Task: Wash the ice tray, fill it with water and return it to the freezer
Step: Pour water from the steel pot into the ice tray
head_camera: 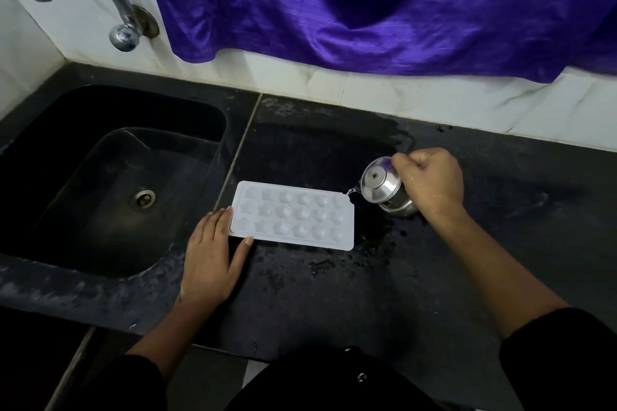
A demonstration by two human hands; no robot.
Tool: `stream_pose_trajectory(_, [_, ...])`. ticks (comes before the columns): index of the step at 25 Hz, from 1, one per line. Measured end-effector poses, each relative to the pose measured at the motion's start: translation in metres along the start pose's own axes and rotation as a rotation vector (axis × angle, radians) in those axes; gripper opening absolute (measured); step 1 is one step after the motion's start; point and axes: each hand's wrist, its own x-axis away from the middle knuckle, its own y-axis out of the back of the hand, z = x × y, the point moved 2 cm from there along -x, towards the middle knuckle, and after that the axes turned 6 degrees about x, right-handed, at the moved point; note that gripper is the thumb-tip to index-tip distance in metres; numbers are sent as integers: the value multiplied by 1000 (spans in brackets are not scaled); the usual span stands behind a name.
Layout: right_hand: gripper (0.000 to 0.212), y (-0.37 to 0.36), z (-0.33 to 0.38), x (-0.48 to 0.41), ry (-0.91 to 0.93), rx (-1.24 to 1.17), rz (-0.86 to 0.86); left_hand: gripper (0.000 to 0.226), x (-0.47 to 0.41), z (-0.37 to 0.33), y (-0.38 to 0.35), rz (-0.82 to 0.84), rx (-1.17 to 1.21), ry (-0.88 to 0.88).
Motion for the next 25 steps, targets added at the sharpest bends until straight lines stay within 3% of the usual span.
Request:
stream_pose_trajectory(5, [52, 4, -2, -3, -50, -28, -4, 75, 0, 1, -1, 1, -3, 5])
stream_pose_trajectory(12, [46, 8, -20, -4, -239, -498, -16, 76, -1, 2, -1, 5, 0, 18])
stream_pose_trajectory(16, [32, 9, -22, 0, -333, -687, 18, 77, -1, 2, -1, 9, -1, 20])
stream_pose_trajectory(19, [31, 4, -19, 0, -293, -619, 13, 77, -1, 2, 0, 9, -1, 21])
stream_pose_trajectory(25, [52, -3, -13, -1, -90, -167, 77, 77, -1, 1, 0, 6, 6, 24])
